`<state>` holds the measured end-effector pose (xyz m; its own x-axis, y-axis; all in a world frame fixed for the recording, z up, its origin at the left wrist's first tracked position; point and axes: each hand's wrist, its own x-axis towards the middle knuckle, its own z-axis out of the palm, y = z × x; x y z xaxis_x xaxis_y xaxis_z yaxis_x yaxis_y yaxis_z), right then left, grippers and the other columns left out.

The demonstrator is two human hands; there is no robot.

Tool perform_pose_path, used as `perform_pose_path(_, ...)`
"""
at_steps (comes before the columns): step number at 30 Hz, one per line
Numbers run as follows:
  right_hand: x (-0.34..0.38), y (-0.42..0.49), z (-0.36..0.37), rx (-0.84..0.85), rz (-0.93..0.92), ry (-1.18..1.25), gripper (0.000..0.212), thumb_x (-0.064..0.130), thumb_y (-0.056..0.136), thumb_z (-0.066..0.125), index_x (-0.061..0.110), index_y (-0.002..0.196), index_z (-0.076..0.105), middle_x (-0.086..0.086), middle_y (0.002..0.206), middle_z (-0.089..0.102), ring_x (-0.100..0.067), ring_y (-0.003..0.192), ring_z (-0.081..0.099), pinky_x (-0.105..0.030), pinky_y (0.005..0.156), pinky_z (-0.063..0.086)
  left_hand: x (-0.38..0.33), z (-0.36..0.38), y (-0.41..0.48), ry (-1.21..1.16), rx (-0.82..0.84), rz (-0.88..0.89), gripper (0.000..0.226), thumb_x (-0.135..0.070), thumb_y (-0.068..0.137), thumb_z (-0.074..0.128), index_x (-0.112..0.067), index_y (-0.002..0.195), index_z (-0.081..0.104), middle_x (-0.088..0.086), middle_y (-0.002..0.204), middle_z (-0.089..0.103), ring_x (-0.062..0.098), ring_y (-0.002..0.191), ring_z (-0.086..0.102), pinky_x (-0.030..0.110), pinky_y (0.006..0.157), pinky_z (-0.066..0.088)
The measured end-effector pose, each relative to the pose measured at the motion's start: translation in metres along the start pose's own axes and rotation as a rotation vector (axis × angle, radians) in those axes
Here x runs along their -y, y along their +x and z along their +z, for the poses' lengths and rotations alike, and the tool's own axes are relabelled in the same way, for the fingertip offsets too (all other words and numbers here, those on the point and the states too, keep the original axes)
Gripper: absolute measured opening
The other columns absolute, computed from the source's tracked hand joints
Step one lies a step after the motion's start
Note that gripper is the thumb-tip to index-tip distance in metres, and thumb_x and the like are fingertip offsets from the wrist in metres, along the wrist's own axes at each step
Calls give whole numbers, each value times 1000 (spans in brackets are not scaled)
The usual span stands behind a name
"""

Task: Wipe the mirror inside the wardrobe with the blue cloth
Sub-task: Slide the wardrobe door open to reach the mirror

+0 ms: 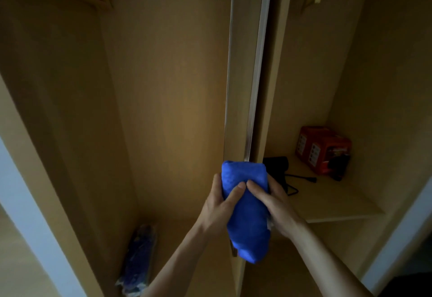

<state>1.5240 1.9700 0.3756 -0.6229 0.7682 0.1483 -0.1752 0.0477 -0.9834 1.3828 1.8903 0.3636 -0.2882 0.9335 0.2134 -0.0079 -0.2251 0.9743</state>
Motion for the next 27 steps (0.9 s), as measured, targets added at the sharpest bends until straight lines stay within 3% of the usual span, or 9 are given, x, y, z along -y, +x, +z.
perform_pose_path(3,-2,-4,-7,69,17,-5,53,45,84,78,37,132,57,-3,128,67,-28,116,66,-49,95,54,-4,3,3,-92,43,-4,41,-52,90,71,-31,121,56,3,113,73,24,105,73,39,84,62)
perform_pose_path(7,-3,-7,-9,-7,-50,-48,49,47,84,76,36,129,59,-2,125,68,-25,114,67,-47,96,54,-2,12,7,84,-30,83,30,-49,94,67,-34,116,53,2,107,71,19,96,74,40,80,63)
perform_pose_path(9,-3,-7,-10,-65,-83,-132,45,52,82,74,41,124,60,3,120,70,-19,109,68,-44,92,55,1,16,6,138,-43,78,43,-48,96,64,-33,130,44,0,115,69,16,99,73,42,81,63)
perform_pose_path(12,-4,-5,-16,-134,-96,-138,40,53,81,72,46,119,62,6,116,70,-17,103,70,-37,84,59,2,20,5,113,64,20,64,-54,93,65,-36,145,31,-2,130,62,13,109,70,43,88,62)
perform_pose_path(15,0,-3,-27,-104,-52,-98,40,51,77,76,44,115,65,3,114,71,-20,101,71,-40,83,60,0,21,8,116,147,35,71,-52,94,66,-37,151,26,-4,136,59,13,115,67,41,94,60)
perform_pose_path(17,9,2,-32,-68,-80,-131,32,46,80,76,43,110,68,2,110,73,-21,98,72,-39,81,60,-4,21,13,134,159,48,68,-52,95,63,-36,152,29,-5,134,62,15,116,68,42,94,59)
perform_pose_path(19,26,10,-35,-69,-167,-195,24,38,84,74,41,107,69,4,106,74,-19,96,72,-30,77,59,-10,22,19,128,128,68,53,-53,98,55,-42,146,37,-8,126,67,16,113,69,39,88,61)
perform_pose_path(23,58,33,-42,3,-260,-426,27,26,90,72,43,110,66,16,106,71,-3,100,67,-16,80,49,-27,22,34,208,-79,145,27,-53,104,41,-59,129,45,-21,122,68,3,112,66,22,79,57)
perform_pose_path(27,72,50,-47,84,-205,-512,32,25,88,73,53,101,65,22,105,70,4,97,65,-19,80,48,-45,20,54,180,-174,80,33,-64,97,37,-53,120,57,-19,121,68,1,116,63,36,100,53)
